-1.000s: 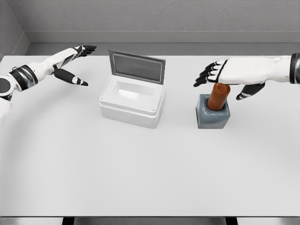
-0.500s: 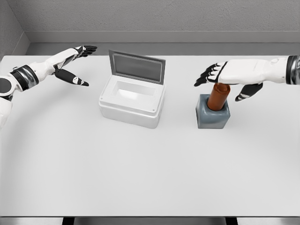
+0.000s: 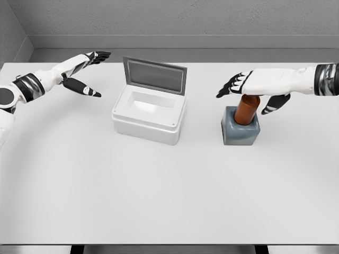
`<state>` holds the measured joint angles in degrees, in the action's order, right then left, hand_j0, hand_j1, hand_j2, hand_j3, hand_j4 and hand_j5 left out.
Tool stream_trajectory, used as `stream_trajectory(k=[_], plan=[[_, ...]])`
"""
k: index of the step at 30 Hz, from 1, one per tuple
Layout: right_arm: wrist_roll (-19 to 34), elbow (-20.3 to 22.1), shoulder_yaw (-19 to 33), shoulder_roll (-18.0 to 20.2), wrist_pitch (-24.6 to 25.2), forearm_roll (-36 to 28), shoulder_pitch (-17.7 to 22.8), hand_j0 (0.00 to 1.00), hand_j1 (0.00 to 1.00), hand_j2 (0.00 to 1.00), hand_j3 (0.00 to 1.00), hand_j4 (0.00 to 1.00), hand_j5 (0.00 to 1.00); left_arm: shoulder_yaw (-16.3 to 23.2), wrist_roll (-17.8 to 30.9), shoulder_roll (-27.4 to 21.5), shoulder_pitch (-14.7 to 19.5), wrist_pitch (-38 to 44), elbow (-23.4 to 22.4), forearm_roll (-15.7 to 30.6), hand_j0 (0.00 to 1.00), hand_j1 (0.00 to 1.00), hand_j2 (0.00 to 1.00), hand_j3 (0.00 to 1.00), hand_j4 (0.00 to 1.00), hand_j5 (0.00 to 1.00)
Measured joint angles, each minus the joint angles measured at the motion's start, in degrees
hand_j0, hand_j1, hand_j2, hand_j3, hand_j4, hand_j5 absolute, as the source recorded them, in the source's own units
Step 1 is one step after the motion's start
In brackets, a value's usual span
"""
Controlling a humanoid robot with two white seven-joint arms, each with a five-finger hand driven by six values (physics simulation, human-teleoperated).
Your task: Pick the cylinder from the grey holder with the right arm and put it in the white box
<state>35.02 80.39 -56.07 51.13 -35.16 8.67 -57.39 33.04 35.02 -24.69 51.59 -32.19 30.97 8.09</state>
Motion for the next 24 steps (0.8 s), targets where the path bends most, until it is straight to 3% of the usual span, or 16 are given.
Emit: stream_trajectory(k=[6, 15, 24], plan=[[0.0, 0.01, 0.1, -0.01, 0.0, 0.34, 0.0, 1.0, 1.0, 1.0, 1.0, 1.0, 1.0, 0.0, 0.0, 0.01, 0.0, 0.0, 0.0, 0.0, 1.0, 1.0, 1.0, 1.0, 1.0, 1.0], [0.0, -0.04, -0.06, -0.44, 0.01, 1.09, 0.0, 0.86, 0.86, 0.86, 0.86, 0.86, 0.86, 0.0, 0.0, 0.01, 0.0, 0.0, 0.01, 0.0, 1.0, 1.0, 1.0, 1.0, 1.0, 1.0], [0.0, -0.64, -0.22, -0.33, 0.01, 2.53, 0.09, 0.86, 0.86, 0.86, 0.86, 0.86, 0.86, 0.0, 0.0, 0.01, 0.0, 0.33, 0.15, 0.0, 1.0, 1.0, 1.0, 1.0, 1.0, 1.0]])
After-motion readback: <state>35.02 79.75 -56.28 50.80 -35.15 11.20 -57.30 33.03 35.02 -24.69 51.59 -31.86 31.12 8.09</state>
